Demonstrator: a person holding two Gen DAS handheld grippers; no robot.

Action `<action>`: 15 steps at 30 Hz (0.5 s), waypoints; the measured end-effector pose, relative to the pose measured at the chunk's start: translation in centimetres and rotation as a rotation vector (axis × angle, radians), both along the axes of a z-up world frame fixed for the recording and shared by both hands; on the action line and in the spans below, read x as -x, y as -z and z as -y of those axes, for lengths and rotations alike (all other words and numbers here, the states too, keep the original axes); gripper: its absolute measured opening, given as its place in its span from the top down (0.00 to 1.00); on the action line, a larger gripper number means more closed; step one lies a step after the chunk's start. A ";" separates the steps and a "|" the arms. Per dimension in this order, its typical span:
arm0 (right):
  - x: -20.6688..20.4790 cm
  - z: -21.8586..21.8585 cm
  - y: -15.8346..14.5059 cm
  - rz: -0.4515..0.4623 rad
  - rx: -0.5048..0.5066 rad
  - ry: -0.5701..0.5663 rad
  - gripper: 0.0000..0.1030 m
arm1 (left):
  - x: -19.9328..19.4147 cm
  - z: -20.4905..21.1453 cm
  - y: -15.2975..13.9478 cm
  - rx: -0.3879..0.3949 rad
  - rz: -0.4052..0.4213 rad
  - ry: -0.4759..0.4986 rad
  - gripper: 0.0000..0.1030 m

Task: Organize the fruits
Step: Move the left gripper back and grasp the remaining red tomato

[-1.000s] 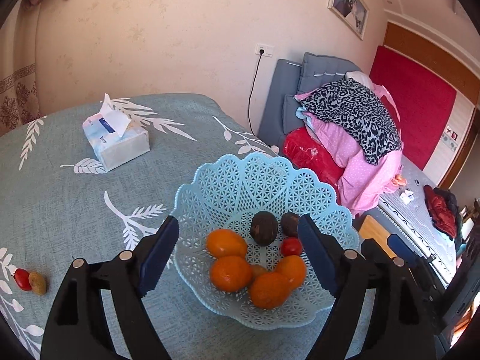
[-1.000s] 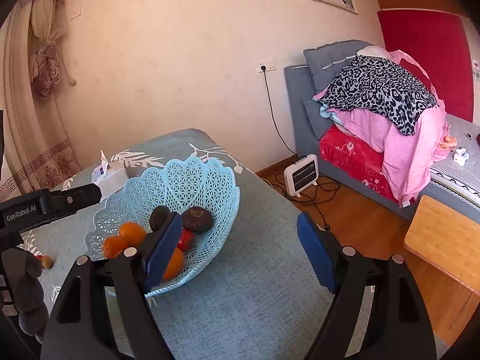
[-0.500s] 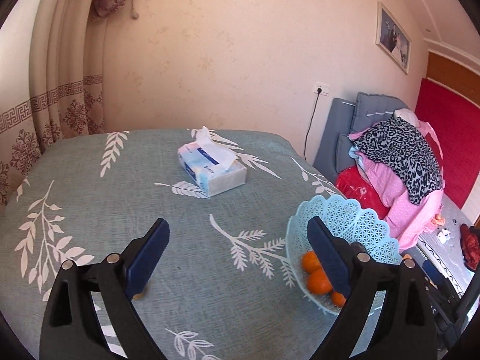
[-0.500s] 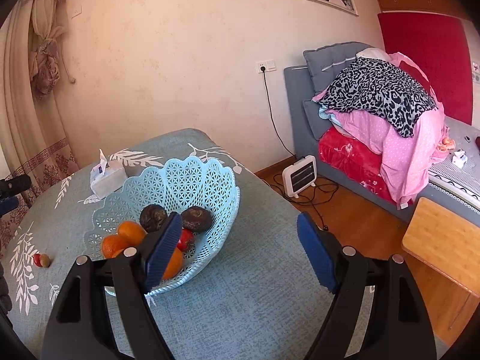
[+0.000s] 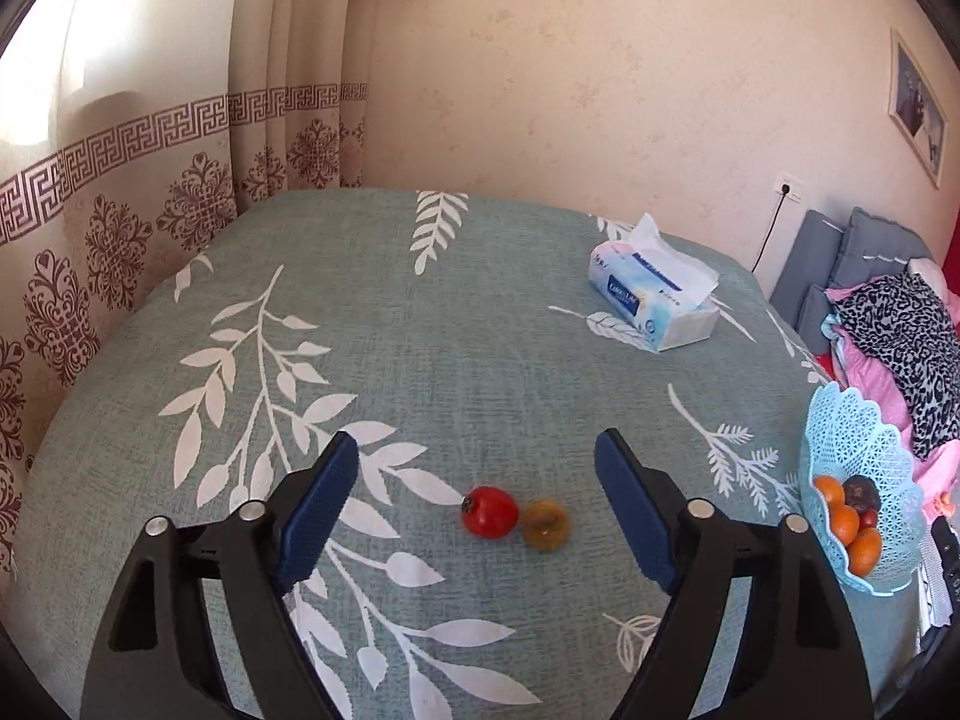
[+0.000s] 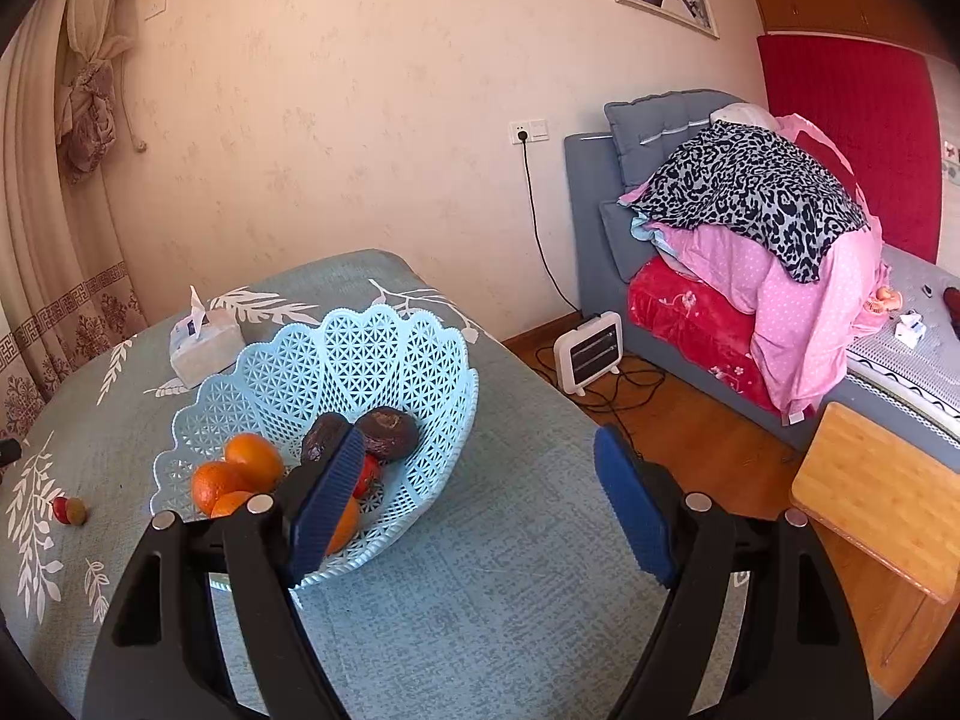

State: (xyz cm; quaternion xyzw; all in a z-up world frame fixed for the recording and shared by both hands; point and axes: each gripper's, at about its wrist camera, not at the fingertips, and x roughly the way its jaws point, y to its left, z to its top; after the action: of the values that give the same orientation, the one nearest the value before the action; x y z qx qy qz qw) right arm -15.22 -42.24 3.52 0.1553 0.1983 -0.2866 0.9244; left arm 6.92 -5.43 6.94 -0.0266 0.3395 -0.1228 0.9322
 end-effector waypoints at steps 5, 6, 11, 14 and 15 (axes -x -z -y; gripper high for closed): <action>-0.1 0.0 0.0 -0.005 0.005 0.003 0.22 | -1.1 -0.9 3.6 -0.007 -0.112 -0.026 0.46; -0.2 0.0 0.0 -0.006 0.005 0.004 0.22 | -1.2 -0.9 4.1 -0.014 -0.126 -0.025 0.46; -0.2 0.0 0.0 -0.006 0.005 0.004 0.22 | -1.1 -0.6 4.8 -0.020 -0.139 0.006 0.46; -0.2 0.0 0.0 -0.006 0.005 0.004 0.22 | -1.2 0.0 5.1 -0.027 -0.153 0.034 0.46; -0.2 0.0 0.0 -0.006 0.005 0.004 0.22 | -1.4 0.3 5.2 -0.035 -0.157 0.041 0.46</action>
State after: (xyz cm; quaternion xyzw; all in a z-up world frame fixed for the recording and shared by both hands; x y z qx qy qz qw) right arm -15.04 -42.24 3.49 0.1525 0.2000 -0.2893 0.9236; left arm 8.31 -5.74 1.72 -0.0130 0.4143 -0.1335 0.9002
